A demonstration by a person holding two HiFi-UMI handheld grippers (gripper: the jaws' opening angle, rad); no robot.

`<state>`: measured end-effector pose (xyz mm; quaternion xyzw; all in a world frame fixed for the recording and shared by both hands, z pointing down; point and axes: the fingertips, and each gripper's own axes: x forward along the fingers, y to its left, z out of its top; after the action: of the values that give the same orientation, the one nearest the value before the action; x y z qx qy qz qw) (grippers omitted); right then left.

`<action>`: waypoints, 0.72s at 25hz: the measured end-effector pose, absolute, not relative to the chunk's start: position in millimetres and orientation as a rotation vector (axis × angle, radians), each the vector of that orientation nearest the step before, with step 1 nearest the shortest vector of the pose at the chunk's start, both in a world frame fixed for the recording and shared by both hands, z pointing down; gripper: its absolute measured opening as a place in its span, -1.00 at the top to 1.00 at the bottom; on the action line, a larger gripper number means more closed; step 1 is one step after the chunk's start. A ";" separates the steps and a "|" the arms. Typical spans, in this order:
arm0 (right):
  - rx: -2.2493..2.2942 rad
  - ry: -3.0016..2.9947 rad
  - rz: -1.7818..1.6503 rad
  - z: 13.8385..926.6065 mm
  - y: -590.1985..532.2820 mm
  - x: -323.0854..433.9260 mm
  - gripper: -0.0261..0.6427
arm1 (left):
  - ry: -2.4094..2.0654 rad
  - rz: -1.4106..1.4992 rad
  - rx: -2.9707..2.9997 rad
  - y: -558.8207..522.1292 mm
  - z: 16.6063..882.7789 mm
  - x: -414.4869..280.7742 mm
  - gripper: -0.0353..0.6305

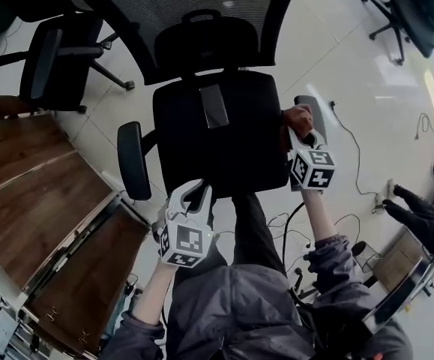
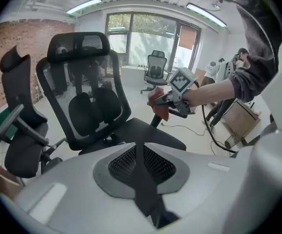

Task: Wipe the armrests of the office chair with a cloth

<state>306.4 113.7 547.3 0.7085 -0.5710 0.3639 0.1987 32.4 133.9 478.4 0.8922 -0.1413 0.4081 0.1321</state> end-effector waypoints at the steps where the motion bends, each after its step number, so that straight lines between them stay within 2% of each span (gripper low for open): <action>1: 2.004 -1.532 1.009 559.0 112.8 306.1 0.66 | -0.391 1.182 2.593 133.3 479.2 27.0 0.73; 8: 2.048 -1.222 0.984 627.7 98.2 291.1 0.66 | -0.323 1.164 2.587 121.2 487.8 -6.3 0.73; 18: 2.049 -0.964 1.099 721.9 132.5 317.5 0.66 | -0.274 1.208 2.576 109.8 500.8 -34.5 0.73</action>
<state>317.5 132.5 721.9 0.7747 -0.3645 0.4154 0.3072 -34.5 109.8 500.8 0.8923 -0.0948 0.4183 0.1412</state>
